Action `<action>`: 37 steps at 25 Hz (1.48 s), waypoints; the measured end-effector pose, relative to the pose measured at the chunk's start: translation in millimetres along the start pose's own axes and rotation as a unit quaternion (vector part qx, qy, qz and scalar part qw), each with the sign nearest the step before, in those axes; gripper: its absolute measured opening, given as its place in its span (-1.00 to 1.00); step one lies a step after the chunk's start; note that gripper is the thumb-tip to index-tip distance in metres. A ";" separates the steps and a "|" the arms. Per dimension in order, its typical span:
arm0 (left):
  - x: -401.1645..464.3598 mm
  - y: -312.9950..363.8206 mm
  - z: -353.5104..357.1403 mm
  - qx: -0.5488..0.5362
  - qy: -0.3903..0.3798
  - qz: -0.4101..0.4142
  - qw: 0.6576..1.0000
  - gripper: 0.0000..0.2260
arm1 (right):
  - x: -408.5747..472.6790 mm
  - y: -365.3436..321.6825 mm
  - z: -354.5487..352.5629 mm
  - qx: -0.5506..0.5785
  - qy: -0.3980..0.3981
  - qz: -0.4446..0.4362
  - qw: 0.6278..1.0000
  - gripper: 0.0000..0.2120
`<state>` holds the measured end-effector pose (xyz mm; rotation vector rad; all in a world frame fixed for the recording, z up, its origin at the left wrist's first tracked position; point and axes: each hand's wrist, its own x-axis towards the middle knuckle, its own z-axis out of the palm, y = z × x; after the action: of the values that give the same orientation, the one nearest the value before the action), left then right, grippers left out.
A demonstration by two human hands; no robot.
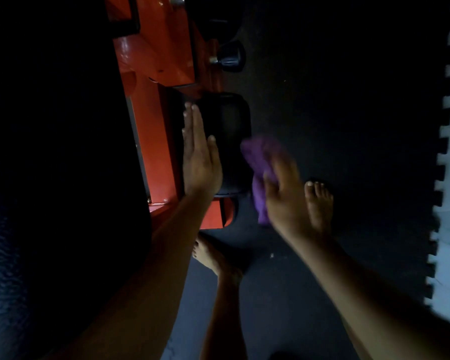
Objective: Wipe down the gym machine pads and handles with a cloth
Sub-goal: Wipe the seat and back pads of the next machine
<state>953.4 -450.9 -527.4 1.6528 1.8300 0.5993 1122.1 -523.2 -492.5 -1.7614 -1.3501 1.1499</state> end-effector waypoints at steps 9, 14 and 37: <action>3.1 -25.9 -3.4 -0.024 -0.062 0.011 0.998 -0.45 | 20.2 -7.6 41.3 -0.118 -0.047 -0.009 0.992 -0.50; 1.8 -1.5 -1.8 0.005 -0.024 0.015 1.000 -0.50 | -12.6 -4.9 -13.6 -0.043 -0.068 0.077 0.994 -0.58; 8.5 -15.0 10.7 0.127 -0.051 0.179 0.974 -0.50 | 161.5 47.6 48.0 0.225 -0.181 0.419 0.861 -0.66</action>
<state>949.5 -445.0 -546.5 2.1685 1.5977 0.4295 1113.2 -382.3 -596.1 -1.8427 -0.3443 2.1435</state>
